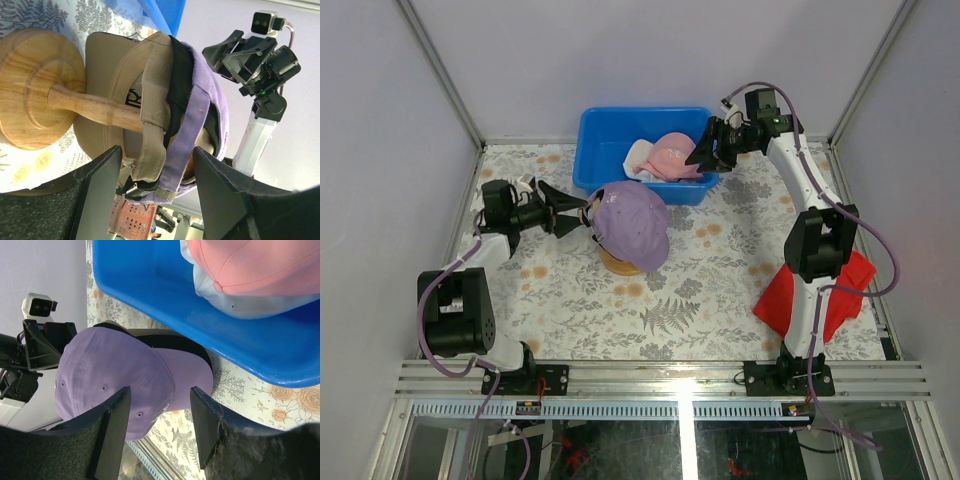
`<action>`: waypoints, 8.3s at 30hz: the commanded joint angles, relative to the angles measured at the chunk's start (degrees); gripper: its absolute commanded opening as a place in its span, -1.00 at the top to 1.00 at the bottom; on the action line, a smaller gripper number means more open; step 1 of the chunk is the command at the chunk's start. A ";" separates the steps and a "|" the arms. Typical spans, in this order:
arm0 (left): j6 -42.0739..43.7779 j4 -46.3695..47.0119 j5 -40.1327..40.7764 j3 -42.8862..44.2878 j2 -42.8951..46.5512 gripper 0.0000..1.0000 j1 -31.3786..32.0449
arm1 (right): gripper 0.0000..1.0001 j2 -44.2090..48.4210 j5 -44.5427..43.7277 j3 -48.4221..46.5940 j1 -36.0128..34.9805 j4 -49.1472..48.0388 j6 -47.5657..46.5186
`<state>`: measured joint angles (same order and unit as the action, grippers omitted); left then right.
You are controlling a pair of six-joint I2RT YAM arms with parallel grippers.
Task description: Stack the hats
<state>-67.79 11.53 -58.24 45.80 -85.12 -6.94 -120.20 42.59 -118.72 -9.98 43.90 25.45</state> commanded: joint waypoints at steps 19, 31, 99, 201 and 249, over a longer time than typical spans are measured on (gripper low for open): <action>5.44 -2.95 0.86 2.79 4.11 -0.18 -6.33 | -0.55 -9.80 -20.27 -15.26 -3.49 2.84 -6.29; 13.93 -15.74 6.62 9.09 4.02 -0.18 -6.39 | -0.99 -16.57 -28.34 -17.86 -7.44 -4.85 -6.80; 17.61 -23.75 12.58 15.52 2.26 -0.12 -6.55 | 0.95 -31.28 -45.07 -24.57 -6.16 -17.41 16.03; -8.06 -14.86 52.98 45.92 -2.11 0.10 37.26 | 1.00 40.76 -22.77 27.15 -8.45 -46.64 52.06; -4.33 10.74 -15.85 42.77 -8.99 1.00 28.47 | -0.30 22.23 29.17 25.32 17.32 -78.07 49.58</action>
<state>-78.32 27.75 -72.29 87.70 -95.57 22.31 -97.95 64.79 -95.31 7.55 -17.12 62.02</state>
